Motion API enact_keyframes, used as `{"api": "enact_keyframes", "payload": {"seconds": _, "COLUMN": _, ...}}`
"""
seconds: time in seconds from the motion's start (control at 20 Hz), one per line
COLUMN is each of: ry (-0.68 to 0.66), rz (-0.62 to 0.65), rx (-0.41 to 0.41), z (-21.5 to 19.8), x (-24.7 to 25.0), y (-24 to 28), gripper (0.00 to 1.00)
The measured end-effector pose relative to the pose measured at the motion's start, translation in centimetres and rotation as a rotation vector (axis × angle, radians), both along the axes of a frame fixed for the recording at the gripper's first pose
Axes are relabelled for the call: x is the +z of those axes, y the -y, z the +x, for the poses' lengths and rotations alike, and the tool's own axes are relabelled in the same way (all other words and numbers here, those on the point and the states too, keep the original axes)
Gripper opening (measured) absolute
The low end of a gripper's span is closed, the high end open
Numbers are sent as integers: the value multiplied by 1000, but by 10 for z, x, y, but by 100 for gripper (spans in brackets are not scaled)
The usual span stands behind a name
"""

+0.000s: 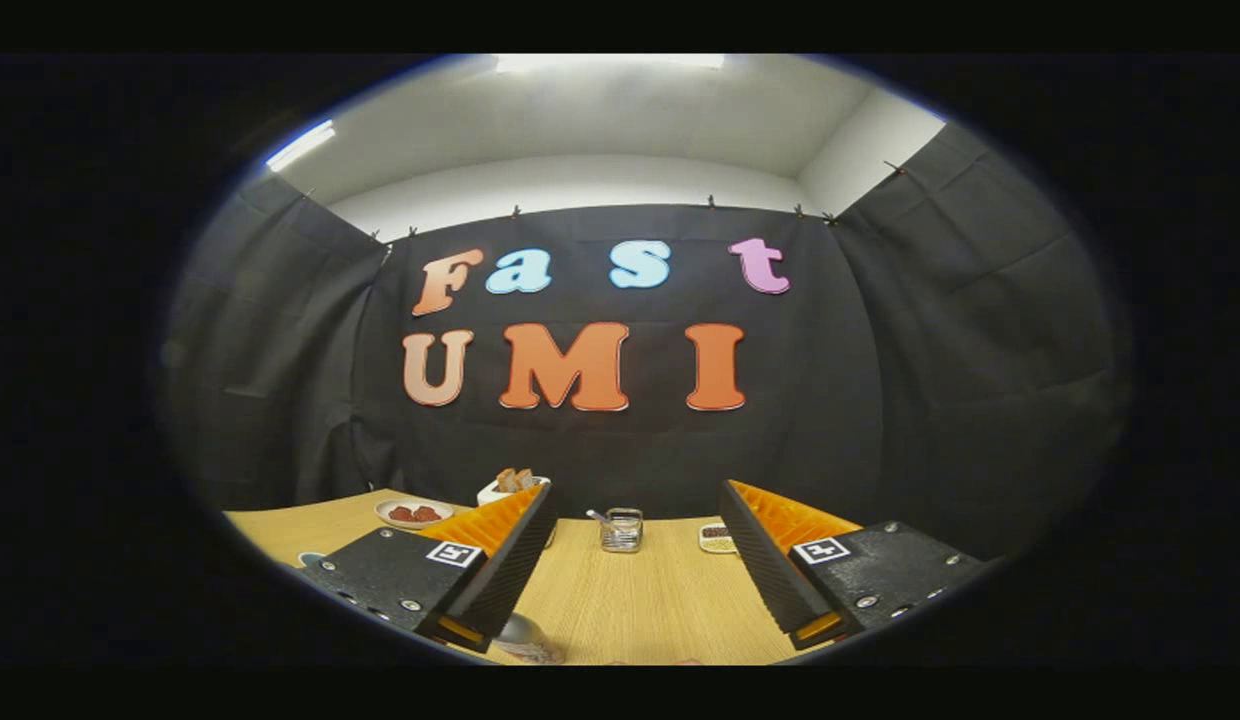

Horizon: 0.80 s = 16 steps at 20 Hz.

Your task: Take the bottle from table, then pour the juice into the cup, finally place the bottle on the coaster

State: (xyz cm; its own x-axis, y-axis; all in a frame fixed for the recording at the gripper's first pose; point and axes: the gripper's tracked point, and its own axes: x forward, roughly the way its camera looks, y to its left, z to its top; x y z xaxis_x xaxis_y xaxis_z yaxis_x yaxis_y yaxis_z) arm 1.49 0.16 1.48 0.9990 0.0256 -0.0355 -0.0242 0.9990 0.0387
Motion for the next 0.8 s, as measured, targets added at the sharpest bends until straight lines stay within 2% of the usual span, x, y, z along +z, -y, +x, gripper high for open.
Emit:
{"api": "enact_keyframes", "payload": {"seconds": 0.55, "ry": -1, "rz": 10, "rx": 35, "z": -17, "x": -4, "y": -6, "gripper": 97}}
{"api": "enact_keyframes", "payload": {"seconds": 0.8, "ry": 7, "rz": -35, "rx": 87, "z": -36, "x": -12, "y": -20, "gripper": 97}}
